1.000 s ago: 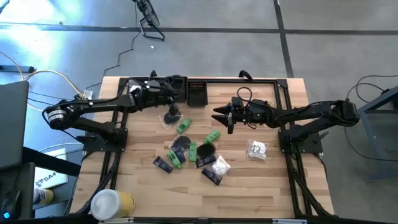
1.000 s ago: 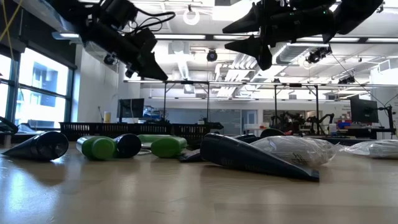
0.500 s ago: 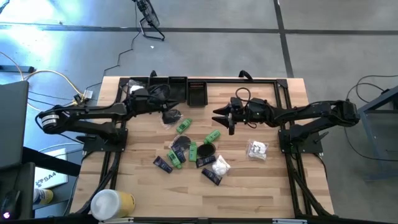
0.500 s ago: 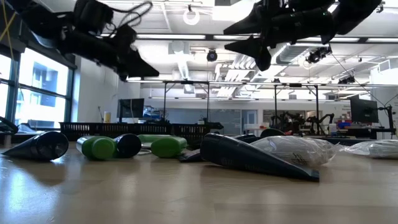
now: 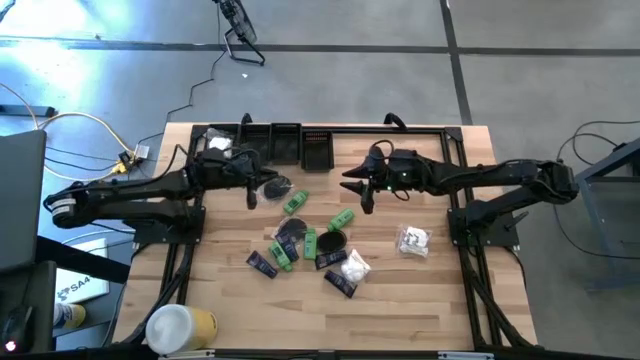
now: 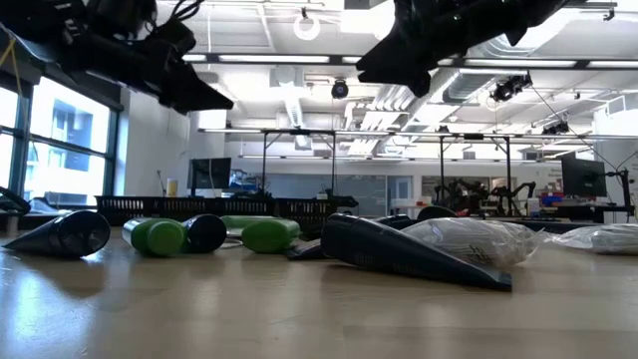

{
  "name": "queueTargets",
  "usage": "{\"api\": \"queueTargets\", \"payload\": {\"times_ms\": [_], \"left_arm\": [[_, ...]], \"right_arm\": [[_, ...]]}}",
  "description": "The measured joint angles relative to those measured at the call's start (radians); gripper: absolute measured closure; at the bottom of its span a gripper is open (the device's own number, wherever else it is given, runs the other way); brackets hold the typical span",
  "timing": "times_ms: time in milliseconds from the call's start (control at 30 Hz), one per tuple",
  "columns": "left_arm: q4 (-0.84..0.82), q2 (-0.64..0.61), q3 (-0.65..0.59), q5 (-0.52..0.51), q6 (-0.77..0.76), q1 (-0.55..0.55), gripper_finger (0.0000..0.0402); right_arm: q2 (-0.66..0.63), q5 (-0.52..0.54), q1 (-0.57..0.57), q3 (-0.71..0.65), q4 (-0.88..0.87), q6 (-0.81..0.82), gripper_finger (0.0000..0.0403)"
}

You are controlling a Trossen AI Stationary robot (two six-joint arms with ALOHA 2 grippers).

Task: Pick & Place Travel size toiletries
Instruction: Put the shampoo into the middle right black bin

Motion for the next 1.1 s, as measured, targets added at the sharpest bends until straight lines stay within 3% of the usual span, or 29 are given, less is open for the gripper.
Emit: {"api": "queueTargets", "payload": {"times_ms": [333,500,633,800,1100], "left_arm": [[-0.111,-0.132,0.000,0.055,0.017,0.000,0.0378],[-0.142,-0.139,0.000,0.054,0.016,0.000,0.0378],[-0.129,-0.139,0.000,0.054,0.016,0.000,0.0378],[-0.129,-0.139,0.000,0.051,0.013,0.000,0.0378],[-0.134,-0.139,0.000,0.016,0.015,0.002,0.0378]], "right_arm": [[0.000,0.047,0.021,0.000,-0.048,0.060,0.0267],[0.000,-0.038,0.010,0.000,-0.070,0.056,0.0267],[0.000,-0.075,-0.005,0.028,-0.218,0.045,0.0267],[0.022,-0.025,0.007,0.097,-0.374,-0.076,0.0267],[0.022,-0.027,0.025,0.124,-0.361,-0.331,0.0267]]}}
